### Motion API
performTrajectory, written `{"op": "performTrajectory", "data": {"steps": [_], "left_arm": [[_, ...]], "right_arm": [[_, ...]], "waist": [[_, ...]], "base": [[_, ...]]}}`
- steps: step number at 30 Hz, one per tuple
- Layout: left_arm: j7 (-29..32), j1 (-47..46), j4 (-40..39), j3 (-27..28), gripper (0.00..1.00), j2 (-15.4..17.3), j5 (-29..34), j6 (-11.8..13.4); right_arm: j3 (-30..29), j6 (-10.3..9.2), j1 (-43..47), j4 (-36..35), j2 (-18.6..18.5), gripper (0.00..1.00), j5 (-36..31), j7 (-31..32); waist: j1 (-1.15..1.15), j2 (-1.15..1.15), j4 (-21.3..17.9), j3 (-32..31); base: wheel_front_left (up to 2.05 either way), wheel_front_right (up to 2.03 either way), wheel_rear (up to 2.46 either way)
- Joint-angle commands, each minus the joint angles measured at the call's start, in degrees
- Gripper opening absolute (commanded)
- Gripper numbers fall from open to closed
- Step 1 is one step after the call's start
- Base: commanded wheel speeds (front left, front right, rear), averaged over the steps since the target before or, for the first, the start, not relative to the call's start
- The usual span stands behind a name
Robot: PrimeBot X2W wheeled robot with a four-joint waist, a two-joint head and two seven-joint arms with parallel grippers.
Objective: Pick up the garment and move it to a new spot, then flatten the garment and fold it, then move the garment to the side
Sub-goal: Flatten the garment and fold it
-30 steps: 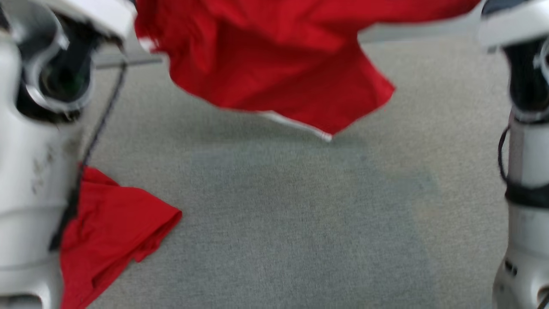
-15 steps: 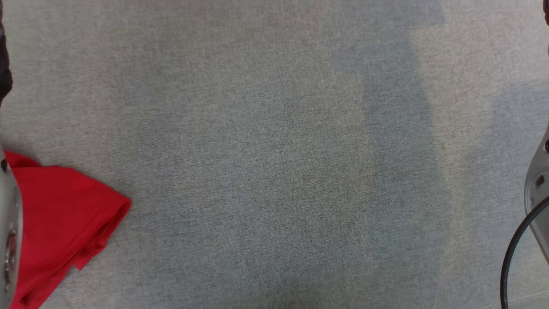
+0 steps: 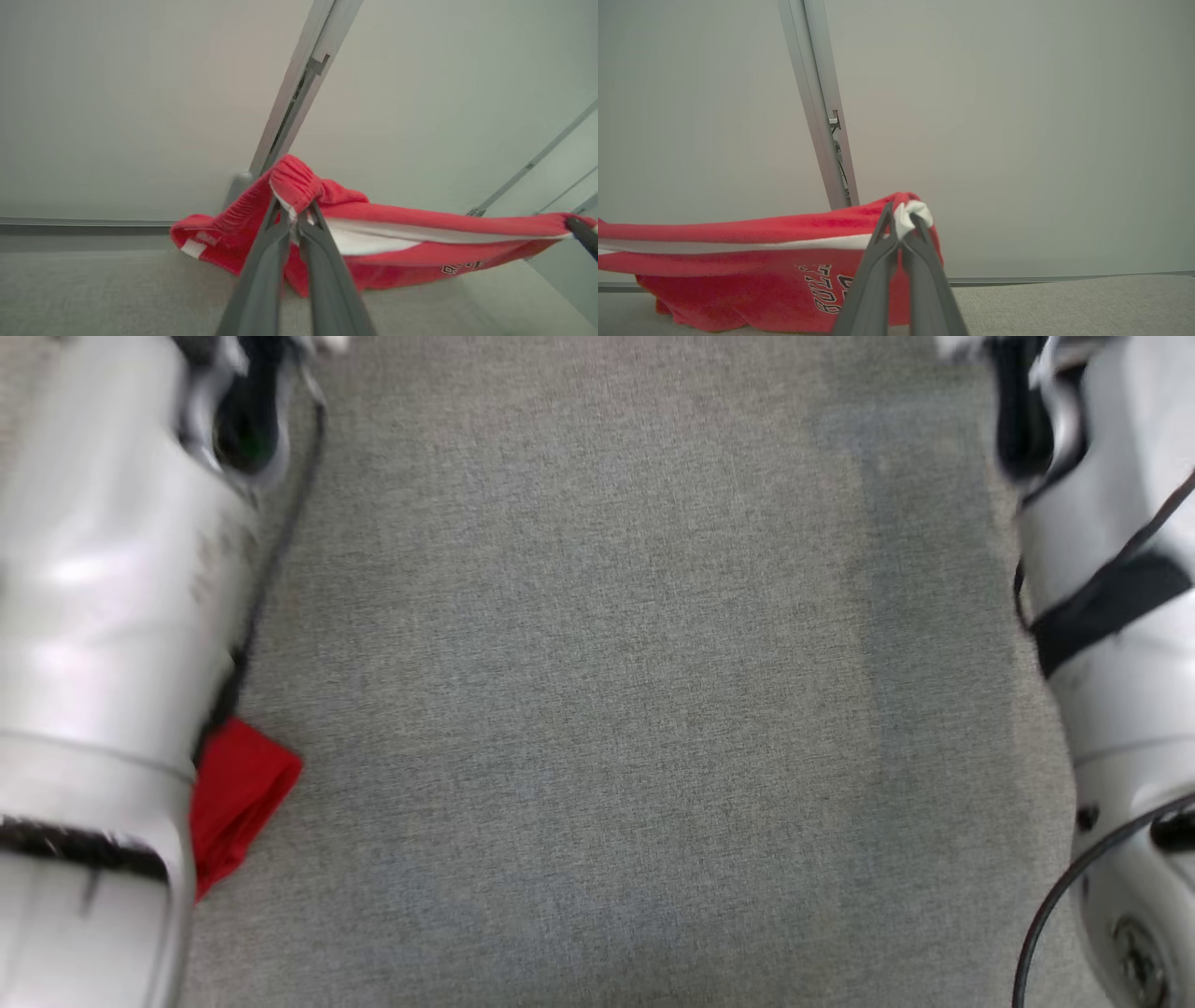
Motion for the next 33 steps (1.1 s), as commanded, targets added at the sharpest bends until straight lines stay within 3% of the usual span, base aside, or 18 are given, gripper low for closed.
{"op": "performTrajectory", "data": {"steps": [1, 5, 14, 20, 33], "left_arm": [[-0.6, 3.1, -0.5, -1.9, 0.00, 1.0, -0.7, -0.1], [-1.4, 10.7, -2.0, -6.8, 0.00, 2.3, -2.7, -0.1], [-2.5, 23.7, -5.3, -17.0, 0.00, 6.4, -5.8, 0.0], [-3.6, 28.9, -6.1, -21.3, 0.00, 6.2, -7.5, 0.0], [-4.9, 37.1, -7.8, -25.1, 0.00, 4.6, -9.6, 0.0]], "right_arm": [[0.3, -0.14, 2.2, 0.5, -0.2, 0.00, 0.2, -0.4], [0.7, -0.14, 8.0, 0.8, -1.0, 0.00, 1.6, -0.5], [8.0, -0.15, 18.2, 4.0, -4.9, 0.00, 7.3, -0.4], [14.3, -0.15, 23.8, 6.7, -8.0, 0.00, 13.3, 1.8], [22.2, -0.22, 33.8, 4.6, -16.5, 0.00, 24.3, 4.8]], "waist": [[0.00, 0.00, 0.7, -1.5], [0.00, 0.00, 1.7, -5.0], [0.00, 0.00, 2.7, -12.3], [0.00, 0.00, 2.8, -17.7], [0.00, 0.00, 3.1, -25.7]], "base": [[0.00, 0.00, 0.00], [0.00, 0.00, 0.00], [0.00, 0.00, 0.00], [0.00, 0.00, 0.00], [0.00, 0.00, 0.00]]}}
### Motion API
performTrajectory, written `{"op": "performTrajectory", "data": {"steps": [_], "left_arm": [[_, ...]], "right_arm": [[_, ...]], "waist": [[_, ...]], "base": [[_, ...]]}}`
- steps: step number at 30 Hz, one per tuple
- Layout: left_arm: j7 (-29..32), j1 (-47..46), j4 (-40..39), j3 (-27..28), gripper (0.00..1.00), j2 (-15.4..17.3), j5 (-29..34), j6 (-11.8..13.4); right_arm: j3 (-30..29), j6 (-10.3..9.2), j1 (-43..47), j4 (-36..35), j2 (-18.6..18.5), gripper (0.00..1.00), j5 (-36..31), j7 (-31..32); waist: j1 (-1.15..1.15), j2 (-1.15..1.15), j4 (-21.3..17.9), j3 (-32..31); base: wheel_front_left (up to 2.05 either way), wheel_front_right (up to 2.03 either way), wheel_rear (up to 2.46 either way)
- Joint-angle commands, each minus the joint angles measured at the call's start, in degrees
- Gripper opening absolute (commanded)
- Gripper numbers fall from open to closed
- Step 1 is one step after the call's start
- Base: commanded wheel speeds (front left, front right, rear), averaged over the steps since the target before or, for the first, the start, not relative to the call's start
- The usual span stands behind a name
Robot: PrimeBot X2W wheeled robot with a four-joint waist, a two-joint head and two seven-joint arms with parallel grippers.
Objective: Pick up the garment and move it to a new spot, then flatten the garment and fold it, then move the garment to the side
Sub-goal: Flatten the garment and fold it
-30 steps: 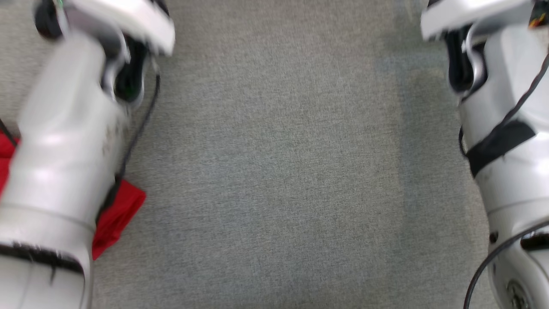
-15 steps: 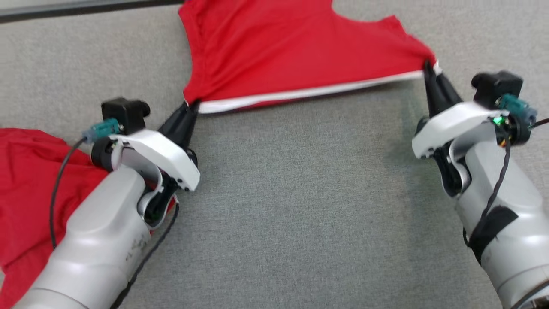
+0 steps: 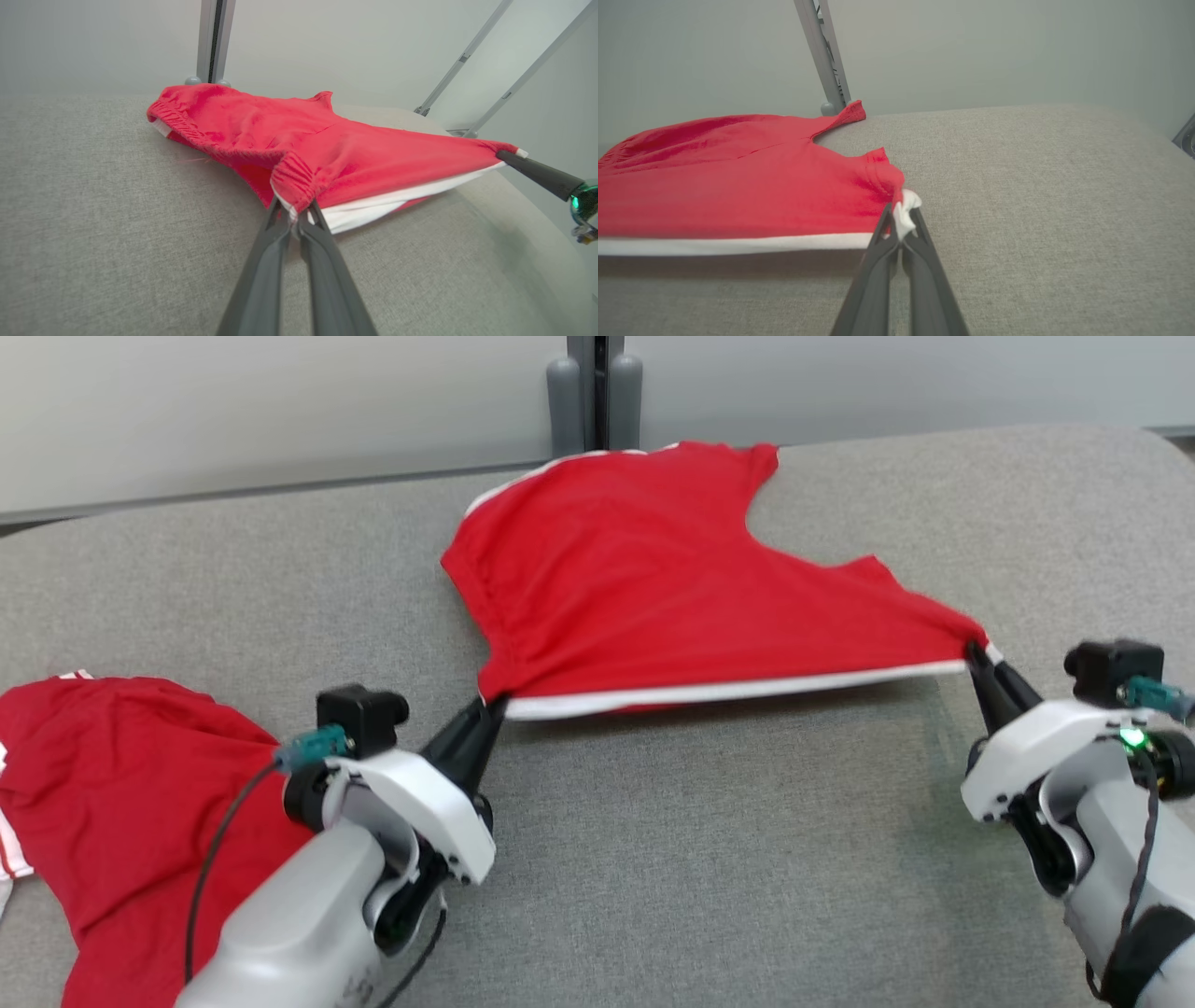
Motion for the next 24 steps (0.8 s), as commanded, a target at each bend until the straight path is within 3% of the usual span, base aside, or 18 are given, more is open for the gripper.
{"op": "performTrajectory", "data": {"steps": [1, 11, 17, 24], "left_arm": [[-0.4, 1.4, 0.4, -0.1, 0.00, 1.3, 0.4, 0.1], [-0.5, 9.9, -4.2, -3.7, 0.00, 2.6, 0.6, 0.1], [0.3, 14.8, -8.7, -5.5, 0.00, 4.2, 0.8, 0.6], [1.7, 18.7, -16.5, -8.2, 0.00, 6.6, 2.8, 3.7]], "right_arm": [[0.0, -0.32, 1.5, -0.3, -1.9, 0.00, 1.2, 0.5], [3.7, -0.39, 10.1, -6.8, -9.4, 0.00, 9.5, 5.6], [2.9, -0.47, 15.1, -11.6, -14.7, 0.00, 13.4, 7.6], [-0.2, -0.52, 21.5, -19.8, -19.9, 0.00, 14.1, 9.8]], "waist": [[0.00, 0.00, 0.1, -1.5], [0.00, 0.00, 0.2, -6.4], [0.00, 0.00, -0.3, -7.7], [0.00, 0.00, -0.9, -6.8]], "base": [[0.00, 0.00, 0.00], [0.00, 0.00, 0.00], [0.00, 0.00, 0.00], [0.00, 0.00, 0.00]]}}
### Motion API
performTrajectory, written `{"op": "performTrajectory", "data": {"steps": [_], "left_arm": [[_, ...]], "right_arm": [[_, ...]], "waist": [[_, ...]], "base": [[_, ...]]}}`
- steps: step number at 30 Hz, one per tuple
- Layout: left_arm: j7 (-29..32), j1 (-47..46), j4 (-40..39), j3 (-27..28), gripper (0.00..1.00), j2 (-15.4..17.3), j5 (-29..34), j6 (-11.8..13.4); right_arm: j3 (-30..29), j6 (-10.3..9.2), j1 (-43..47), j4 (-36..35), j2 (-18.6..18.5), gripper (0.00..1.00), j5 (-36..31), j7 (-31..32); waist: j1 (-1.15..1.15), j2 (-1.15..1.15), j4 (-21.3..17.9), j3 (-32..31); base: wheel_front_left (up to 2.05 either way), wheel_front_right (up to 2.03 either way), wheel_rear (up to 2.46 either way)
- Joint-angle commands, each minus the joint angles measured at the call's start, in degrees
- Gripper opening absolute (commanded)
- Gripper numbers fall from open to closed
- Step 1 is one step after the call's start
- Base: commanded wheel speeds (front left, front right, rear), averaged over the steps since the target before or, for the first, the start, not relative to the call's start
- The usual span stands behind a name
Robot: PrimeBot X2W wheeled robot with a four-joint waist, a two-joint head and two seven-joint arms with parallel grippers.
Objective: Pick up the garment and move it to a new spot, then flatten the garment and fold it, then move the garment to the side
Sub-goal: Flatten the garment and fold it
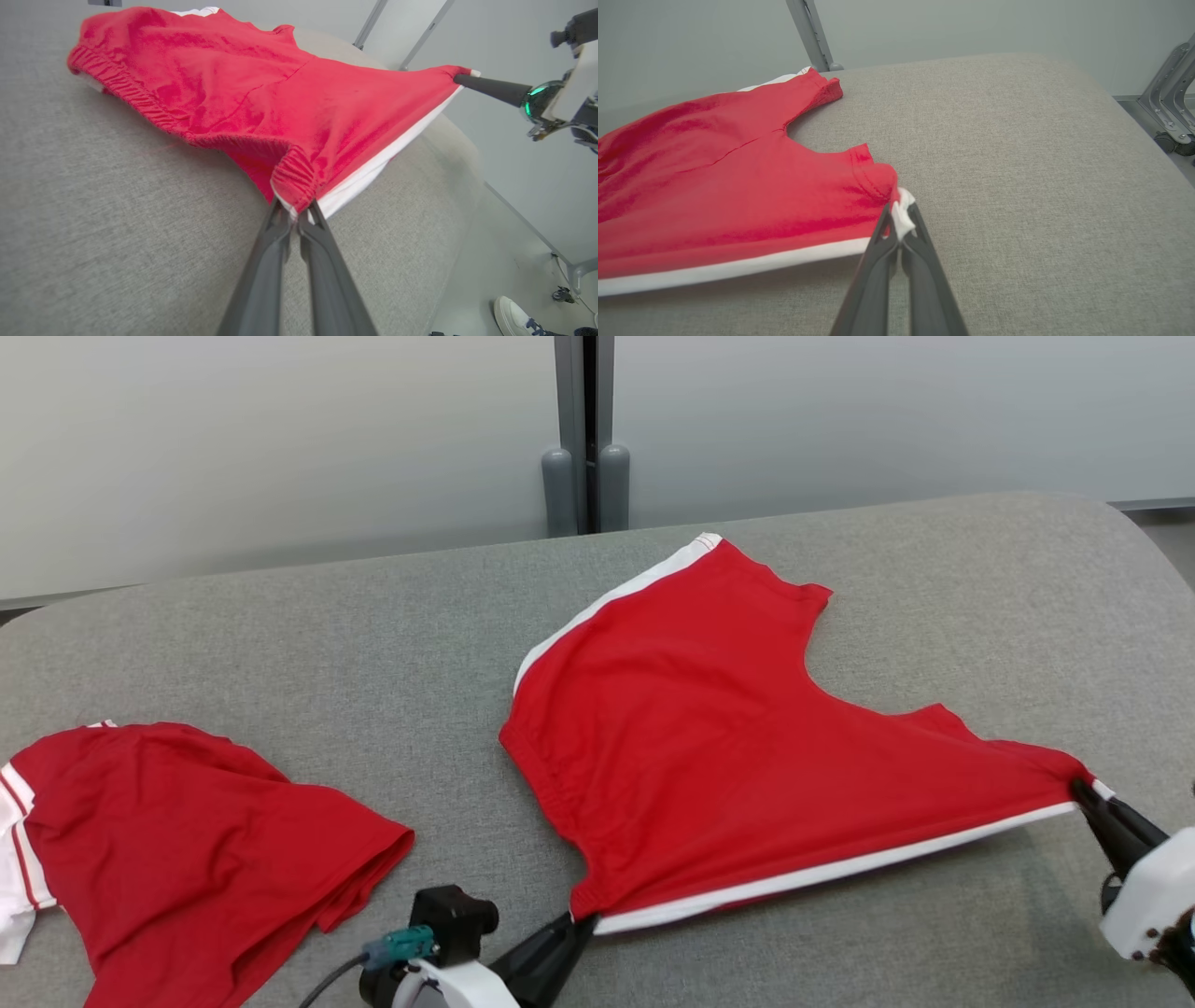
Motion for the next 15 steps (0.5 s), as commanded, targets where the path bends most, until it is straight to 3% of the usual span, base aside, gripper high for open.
{"op": "performTrajectory", "data": {"steps": [1, 6, 15], "left_arm": [[0.3, 1.1, -0.4, 0.0, 0.00, 2.7, 0.7, 1.4], [1.6, 2.8, -6.6, -0.2, 0.00, 5.0, 1.0, 4.0], [3.3, -2.2, -13.4, 1.4, 0.00, 5.5, 1.9, 6.2]], "right_arm": [[-2.3, -0.77, 1.5, -0.7, -3.0, 0.00, 0.5, 0.4], [-8.4, -0.86, 4.5, -7.2, -4.6, 0.00, -0.8, 2.7], [-16.4, -0.85, 0.6, -15.0, -2.8, 0.00, -7.1, 9.9]], "waist": [[0.00, 0.00, -0.1, 0.4], [0.00, 0.00, -0.1, 1.7], [0.00, 0.00, 3.1, 5.2]], "base": [[0.00, 0.00, 0.00], [0.00, 0.00, 0.00], [0.00, 0.00, 0.00]]}}
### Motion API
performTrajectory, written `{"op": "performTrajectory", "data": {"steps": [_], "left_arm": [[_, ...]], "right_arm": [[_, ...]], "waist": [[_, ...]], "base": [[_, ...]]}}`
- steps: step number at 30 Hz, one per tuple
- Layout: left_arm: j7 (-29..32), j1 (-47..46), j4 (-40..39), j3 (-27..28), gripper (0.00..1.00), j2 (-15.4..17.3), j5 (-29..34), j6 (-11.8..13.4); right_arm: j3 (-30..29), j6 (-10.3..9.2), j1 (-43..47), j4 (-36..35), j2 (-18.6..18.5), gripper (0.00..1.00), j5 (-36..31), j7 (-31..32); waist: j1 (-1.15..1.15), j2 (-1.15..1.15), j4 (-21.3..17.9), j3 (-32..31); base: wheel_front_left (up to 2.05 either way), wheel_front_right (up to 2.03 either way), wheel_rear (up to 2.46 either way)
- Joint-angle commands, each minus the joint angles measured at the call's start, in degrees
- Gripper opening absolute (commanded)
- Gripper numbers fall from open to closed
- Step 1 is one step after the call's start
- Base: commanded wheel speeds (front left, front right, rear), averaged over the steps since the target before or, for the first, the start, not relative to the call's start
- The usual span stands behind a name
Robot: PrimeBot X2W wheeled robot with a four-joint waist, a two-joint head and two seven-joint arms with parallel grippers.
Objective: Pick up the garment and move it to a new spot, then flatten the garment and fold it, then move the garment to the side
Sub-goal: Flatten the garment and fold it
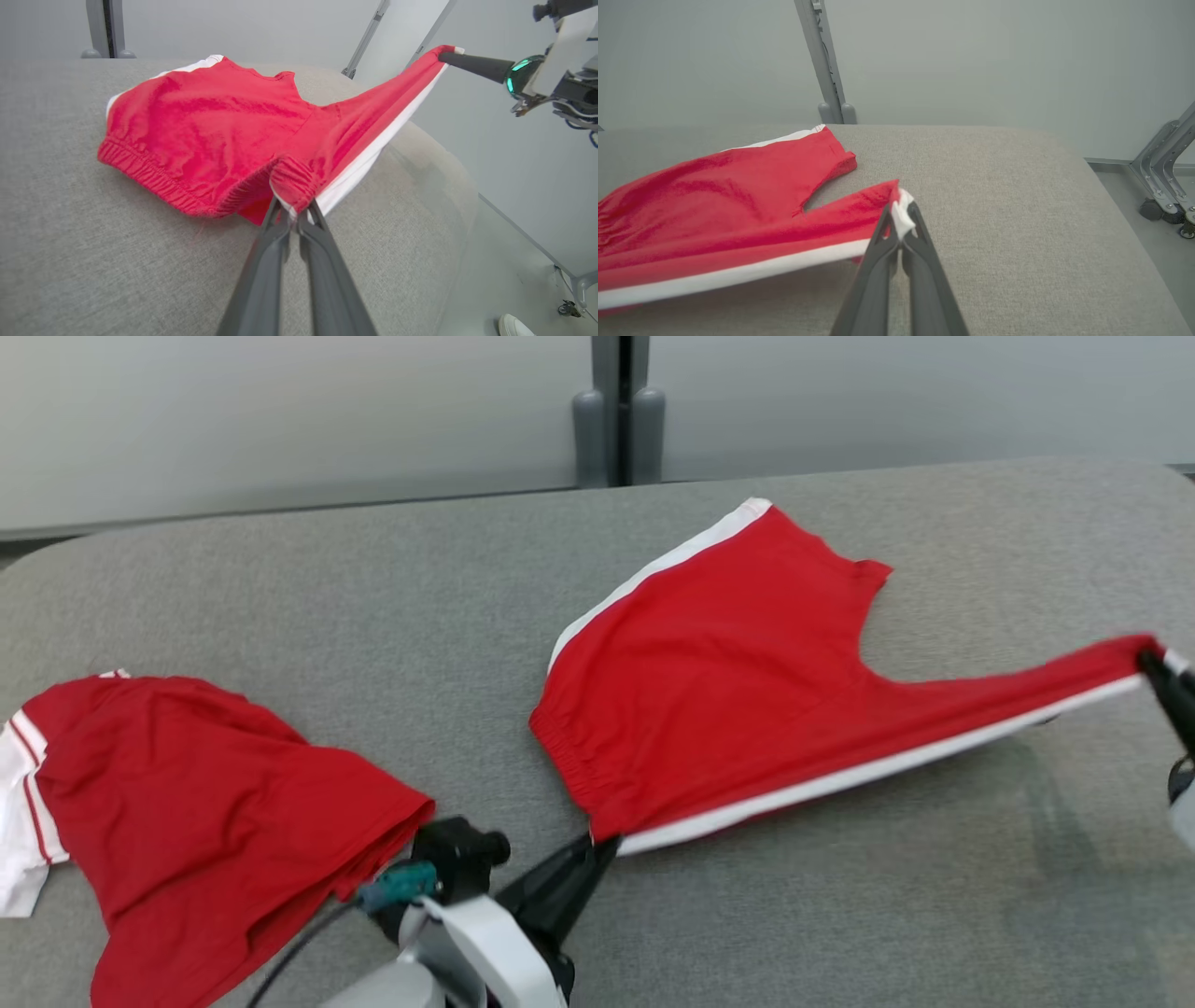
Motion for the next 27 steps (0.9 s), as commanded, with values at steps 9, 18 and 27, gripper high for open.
{"op": "performTrajectory", "data": {"steps": [9, 18, 27], "left_arm": [[0.8, -8.5, -1.1, 3.5, 0.00, -0.6, 0.8, 0.8], [1.4, -17.9, 6.5, 3.1, 0.00, -6.9, 1.4, -2.8], [-1.0, -24.1, 13.2, 3.8, 0.00, -11.9, 1.0, -5.5]], "right_arm": [[-3.7, -0.79, -13.8, -5.5, -0.5, 0.00, -9.1, 12.2], [-0.6, -0.65, -28.7, -0.2, 0.9, 0.00, -16.4, 19.9], [6.9, -0.60, -38.8, 7.5, -0.1, 0.00, -22.4, 19.1]], "waist": [[0.00, 0.00, 7.4, 7.8], [0.00, 0.00, 12.9, 15.1], [0.00, 0.00, 15.7, 20.1]], "base": [[0.00, 0.00, 0.00], [0.00, 0.00, 0.00], [0.00, 0.00, 0.00]]}}
